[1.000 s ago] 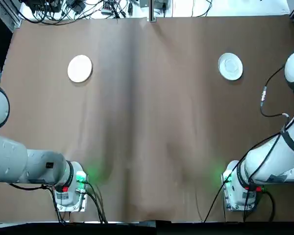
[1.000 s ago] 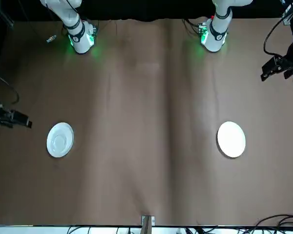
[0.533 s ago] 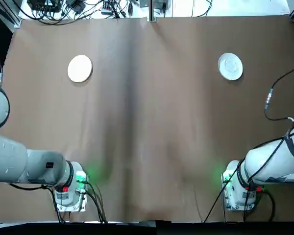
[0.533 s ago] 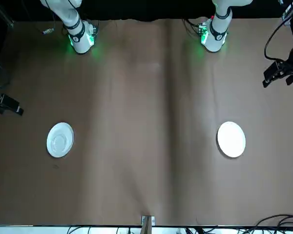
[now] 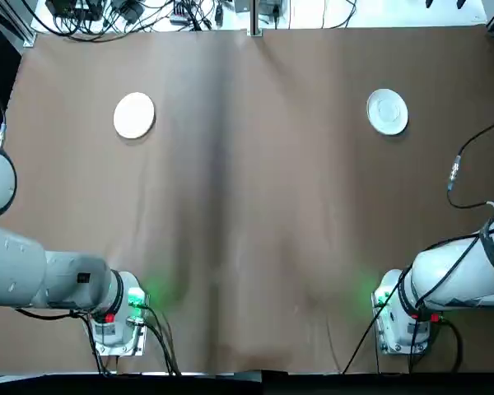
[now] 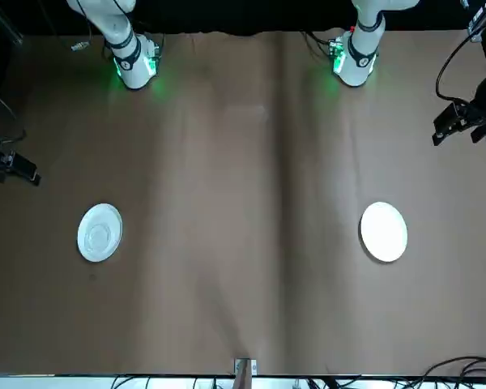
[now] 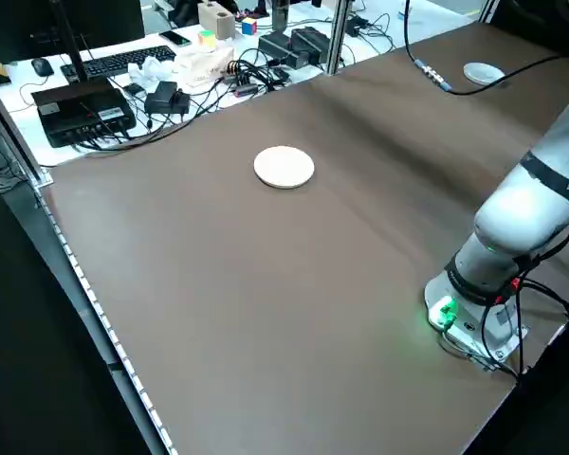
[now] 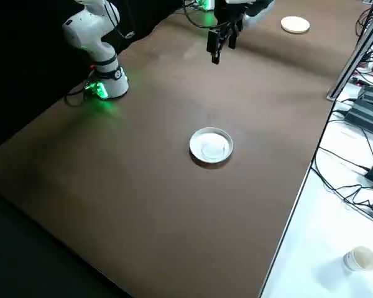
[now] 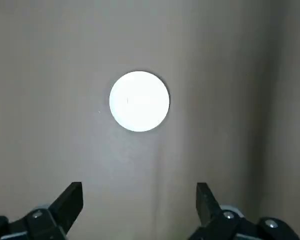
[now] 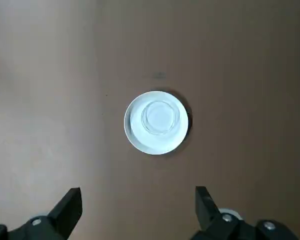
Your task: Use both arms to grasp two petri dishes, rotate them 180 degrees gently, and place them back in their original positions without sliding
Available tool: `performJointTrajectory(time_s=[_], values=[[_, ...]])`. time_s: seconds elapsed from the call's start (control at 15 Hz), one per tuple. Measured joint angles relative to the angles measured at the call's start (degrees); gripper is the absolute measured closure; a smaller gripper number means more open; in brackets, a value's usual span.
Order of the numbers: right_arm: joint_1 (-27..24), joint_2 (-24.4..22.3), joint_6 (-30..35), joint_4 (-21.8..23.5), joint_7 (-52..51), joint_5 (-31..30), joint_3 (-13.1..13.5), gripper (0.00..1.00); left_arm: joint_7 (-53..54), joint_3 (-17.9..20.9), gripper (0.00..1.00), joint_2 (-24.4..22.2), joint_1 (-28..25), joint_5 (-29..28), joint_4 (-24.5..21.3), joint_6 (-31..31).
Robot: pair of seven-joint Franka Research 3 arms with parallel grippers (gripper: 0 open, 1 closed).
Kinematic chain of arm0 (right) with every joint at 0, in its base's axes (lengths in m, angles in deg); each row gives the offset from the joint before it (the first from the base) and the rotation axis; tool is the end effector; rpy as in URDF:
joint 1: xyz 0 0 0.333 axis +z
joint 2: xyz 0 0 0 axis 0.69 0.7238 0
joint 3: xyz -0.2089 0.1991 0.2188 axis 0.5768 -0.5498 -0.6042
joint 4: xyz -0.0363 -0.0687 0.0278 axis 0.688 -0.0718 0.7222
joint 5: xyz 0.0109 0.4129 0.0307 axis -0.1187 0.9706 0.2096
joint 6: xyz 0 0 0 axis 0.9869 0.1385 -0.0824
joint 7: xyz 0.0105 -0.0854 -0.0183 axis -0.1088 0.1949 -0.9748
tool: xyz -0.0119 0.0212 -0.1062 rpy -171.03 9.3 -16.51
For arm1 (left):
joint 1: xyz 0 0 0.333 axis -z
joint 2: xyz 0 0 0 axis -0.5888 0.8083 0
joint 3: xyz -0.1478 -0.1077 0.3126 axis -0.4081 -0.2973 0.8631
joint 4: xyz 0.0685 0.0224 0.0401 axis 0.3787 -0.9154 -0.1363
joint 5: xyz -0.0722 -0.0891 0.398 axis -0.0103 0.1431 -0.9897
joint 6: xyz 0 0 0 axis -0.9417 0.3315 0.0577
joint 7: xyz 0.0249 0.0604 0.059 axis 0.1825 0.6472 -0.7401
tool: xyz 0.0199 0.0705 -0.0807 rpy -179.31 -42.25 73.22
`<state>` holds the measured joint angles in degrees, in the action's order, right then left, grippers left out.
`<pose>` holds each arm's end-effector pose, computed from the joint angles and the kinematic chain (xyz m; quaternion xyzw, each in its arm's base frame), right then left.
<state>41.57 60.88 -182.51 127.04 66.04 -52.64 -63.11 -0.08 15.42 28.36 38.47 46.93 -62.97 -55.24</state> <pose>0.6287 -0.0421 0.6415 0.9991 -0.0409 0.0067 0.0042 0.5637 -0.0238 0.6900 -0.9997 -0.0142 -0.0182 0.0091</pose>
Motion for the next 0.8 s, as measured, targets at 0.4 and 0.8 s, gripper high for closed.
performJointTrajectory(time_s=[0.4,0.8], values=[[0.01,-0.14,-0.13,0.00,-0.03,-0.03,-0.14,0.00,0.00,-0.02,0.00,-0.01,0.01,0.00,-0.43,0.00],[0.01,-0.14,-1.02,0.00,-0.03,-0.03,-0.14,0.00,0.00,-0.20,0.00,-0.13,0.07,0.00,-0.39,-0.04]])
